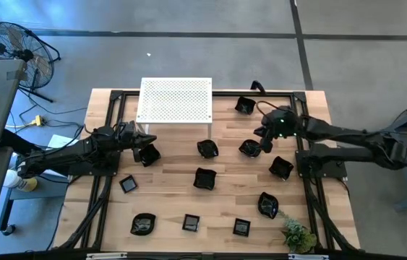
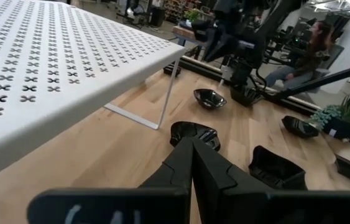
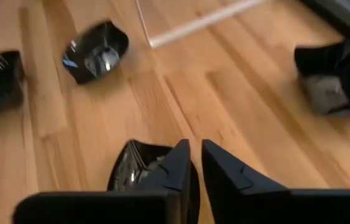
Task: Pick & Place Mini shaped plates
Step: Put the black leaf-shaped plate on the shelf
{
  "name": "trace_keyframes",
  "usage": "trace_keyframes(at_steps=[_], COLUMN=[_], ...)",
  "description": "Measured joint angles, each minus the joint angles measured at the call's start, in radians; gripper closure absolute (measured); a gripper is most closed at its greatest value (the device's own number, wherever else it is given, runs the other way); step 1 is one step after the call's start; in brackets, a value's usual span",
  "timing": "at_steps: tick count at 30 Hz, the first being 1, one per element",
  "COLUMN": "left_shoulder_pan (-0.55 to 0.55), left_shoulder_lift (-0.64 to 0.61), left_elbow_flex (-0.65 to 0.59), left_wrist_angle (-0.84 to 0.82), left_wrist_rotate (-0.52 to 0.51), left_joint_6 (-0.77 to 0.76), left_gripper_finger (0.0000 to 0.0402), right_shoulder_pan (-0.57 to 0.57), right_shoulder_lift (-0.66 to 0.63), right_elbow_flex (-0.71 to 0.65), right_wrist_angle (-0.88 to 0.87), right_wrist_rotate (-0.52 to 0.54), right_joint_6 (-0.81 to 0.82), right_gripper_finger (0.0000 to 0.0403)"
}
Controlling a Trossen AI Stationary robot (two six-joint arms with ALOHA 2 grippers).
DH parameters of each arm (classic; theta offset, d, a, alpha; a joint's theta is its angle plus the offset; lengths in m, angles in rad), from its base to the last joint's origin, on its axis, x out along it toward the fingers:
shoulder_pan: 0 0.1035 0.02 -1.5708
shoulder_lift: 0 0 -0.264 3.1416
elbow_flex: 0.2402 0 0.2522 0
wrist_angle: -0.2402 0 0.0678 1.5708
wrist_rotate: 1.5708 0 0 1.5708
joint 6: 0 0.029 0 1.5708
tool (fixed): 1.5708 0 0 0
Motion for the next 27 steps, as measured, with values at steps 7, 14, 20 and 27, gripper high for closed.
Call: trace_keyframes(at_steps=[7,14,20,27], left_shoulder_pan=[0.0,0.0,0.0,0.0], left_shoulder_lift=[0.0,0.0,0.0,0.0], left_elbow_flex=[-0.001,-0.001,-0.002,-0.002], left_wrist_angle=[0.0,0.0,0.0,0.0], left_wrist_rotate=[0.001,0.0,-0.001,-0.002], left_joint_6=[0.011,0.011,0.011,0.039], left_gripper_finger=[0.0401,0.0401,0.0401,0.0401], right_shoulder_pan=[0.0,0.0,-0.001,-0.001], right_shoulder_lift=[0.236,0.442,0.56,0.647], right_elbow_flex=[0.097,0.206,0.282,0.324], right_wrist_angle=[-0.062,-0.153,-0.203,-0.215], right_wrist_rotate=[-0.054,-0.048,-0.041,-0.081], right_joint_6=[-0.015,-0.122,-0.184,-0.219], right_gripper_finger=[0.0296,0.0287,0.0302,0.0336])
